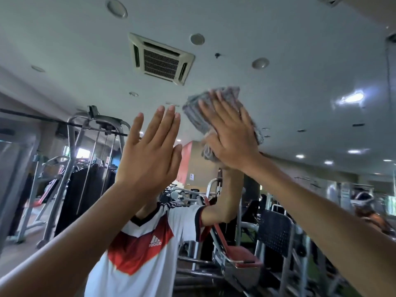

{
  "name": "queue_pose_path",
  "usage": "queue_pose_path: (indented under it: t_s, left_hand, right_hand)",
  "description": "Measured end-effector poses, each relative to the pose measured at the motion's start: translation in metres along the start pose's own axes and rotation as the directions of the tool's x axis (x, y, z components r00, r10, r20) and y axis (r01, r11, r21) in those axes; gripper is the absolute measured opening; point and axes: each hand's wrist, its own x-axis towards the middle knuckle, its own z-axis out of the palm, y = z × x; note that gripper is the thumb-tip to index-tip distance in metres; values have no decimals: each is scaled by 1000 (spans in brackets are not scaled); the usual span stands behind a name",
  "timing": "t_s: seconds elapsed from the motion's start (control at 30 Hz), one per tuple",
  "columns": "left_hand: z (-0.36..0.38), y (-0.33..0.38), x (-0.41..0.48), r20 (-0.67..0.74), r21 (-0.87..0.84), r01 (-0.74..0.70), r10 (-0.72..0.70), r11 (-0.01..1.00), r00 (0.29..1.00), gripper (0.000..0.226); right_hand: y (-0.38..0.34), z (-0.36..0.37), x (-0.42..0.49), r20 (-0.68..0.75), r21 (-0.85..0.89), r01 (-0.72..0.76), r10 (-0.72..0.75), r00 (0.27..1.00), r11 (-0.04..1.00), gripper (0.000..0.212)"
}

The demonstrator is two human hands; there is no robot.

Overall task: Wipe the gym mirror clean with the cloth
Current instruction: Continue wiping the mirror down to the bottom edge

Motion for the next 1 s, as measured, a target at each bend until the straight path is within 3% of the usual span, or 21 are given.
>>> queue_pose_path:
  t_s: [0.07, 0.1, 0.13, 0.23, 0.3, 0.37, 0.4, 0.47, 0.5, 0.53, 0.57, 0.63, 0.7, 0.77, 0.83, 0.9, 0.97, 1.0]
  left_hand:
    - [0, 1, -6, 11, 9, 1, -1, 1000, 1000, 61]
    - [0, 2, -7, 16, 17, 4, -4, 1000, 1000, 60]
    - [0, 2, -9, 19, 20, 8, -8, 1000, 1000, 60]
    - [1, 2, -9, 16, 20, 8, -9, 1000, 1000, 59]
    - [0, 2, -8, 11, 13, 8, -8, 1000, 1000, 59]
    - [0, 1, -9, 11, 0, 15, -15, 1000, 1000, 59]
    - [-1, 2, -11, 6, -6, 31, -31, 999, 1000, 60]
    - [-2, 3, -17, 6, -16, 34, -34, 999, 999, 60]
    - [-3, 5, -20, 11, -16, 34, -34, 999, 999, 61]
    - [-4, 6, -22, 17, -16, 36, -35, 999, 999, 61]
    - [-5, 6, -24, 25, -14, 38, -37, 999, 999, 61]
    - [-5, 9, -27, 28, -10, 48, -48, 999, 998, 60]
    - [-5, 9, -31, 23, -5, 49, -48, 999, 999, 59]
    - [-5, 8, -38, 11, -3, 42, -42, 999, 999, 58]
    - [-5, 6, -46, -1, -5, 32, -32, 999, 999, 58]
    - [-7, 6, -49, 3, 4, 15, -15, 1000, 1000, 58]
    - [-9, 5, -51, 22, -1, 10, -10, 1000, 1000, 59]
    - [-8, 5, -52, 21, 0, 9, -9, 1000, 1000, 59]
  right_hand:
    - [20, -12, -24, 133, -34, 374, -366, 921, 927, 61]
    - [38, -18, -25, 183, -35, 463, -450, 874, 886, 62]
    - [57, -22, -23, 215, -48, 455, -436, 874, 889, 63]
    - [92, -28, 1, 140, -94, 81, -67, 988, 992, 68]
    - [67, -22, 15, 43, -61, -208, 211, 976, 976, 67]
    - [21, -9, 7, -12, -7, -334, 333, 943, 943, 67]
    - [0, -4, -6, -6, 13, -262, 262, 965, 965, 65]
    - [-22, 0, -45, 52, -21, 134, -133, 990, 991, 62]
    - [-14, -4, -57, 113, -32, 355, -349, 930, 934, 60]
    - [2, -9, -61, 164, -17, 486, -477, 864, 874, 56]
    - [17, -10, -60, 180, -16, 521, -510, 841, 853, 53]
    - [47, -13, -48, 136, -61, 379, -368, 920, 924, 55]
    - [50, -12, -36, 19, -35, 72, -72, 997, 997, 61]
    - [18, -1, -34, -108, 14, -223, 223, 969, 975, 59]
    - [-20, 9, -48, -137, 38, -315, 317, 938, 948, 57]
    - [-35, 8, -68, -62, -10, -48, 48, 997, 999, 53]
    - [-10, -4, -75, 86, -29, 341, -338, 937, 940, 52]
    - [10, -9, -69, 126, -35, 427, -420, 899, 904, 51]
